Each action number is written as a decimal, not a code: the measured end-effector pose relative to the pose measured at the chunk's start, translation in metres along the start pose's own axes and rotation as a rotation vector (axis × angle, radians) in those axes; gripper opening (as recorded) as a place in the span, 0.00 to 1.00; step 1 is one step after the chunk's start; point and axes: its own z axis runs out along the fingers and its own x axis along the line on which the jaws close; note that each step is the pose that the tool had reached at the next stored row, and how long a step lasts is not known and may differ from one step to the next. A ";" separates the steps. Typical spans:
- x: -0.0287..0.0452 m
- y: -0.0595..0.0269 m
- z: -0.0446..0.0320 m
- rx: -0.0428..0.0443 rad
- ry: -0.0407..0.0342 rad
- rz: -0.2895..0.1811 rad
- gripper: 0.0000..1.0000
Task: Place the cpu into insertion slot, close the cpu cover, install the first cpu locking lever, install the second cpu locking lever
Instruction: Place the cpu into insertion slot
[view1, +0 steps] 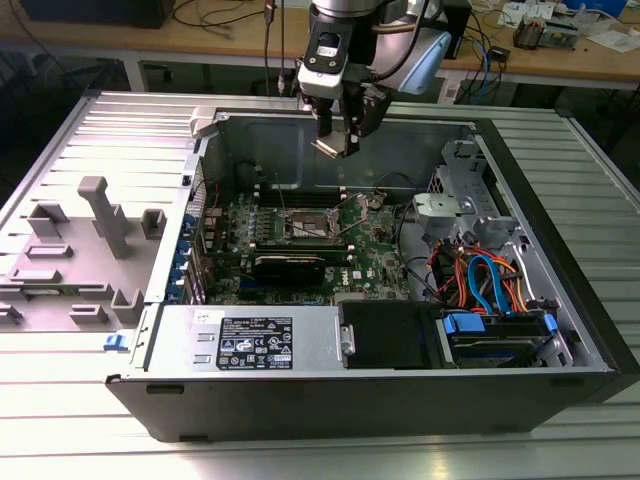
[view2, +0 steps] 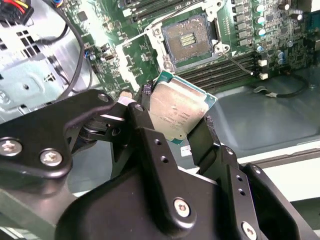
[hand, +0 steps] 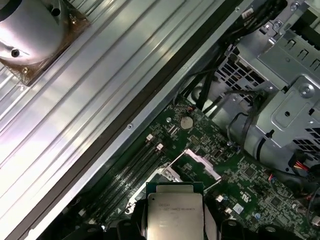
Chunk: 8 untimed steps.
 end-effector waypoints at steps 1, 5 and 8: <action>0.0000 0.0000 0.0002 0.0002 -0.0009 0.013 0.55; 0.0000 -0.0001 0.0015 0.0008 -0.0046 0.075 0.55; 0.0000 -0.0001 0.0021 0.0012 -0.0067 0.109 0.55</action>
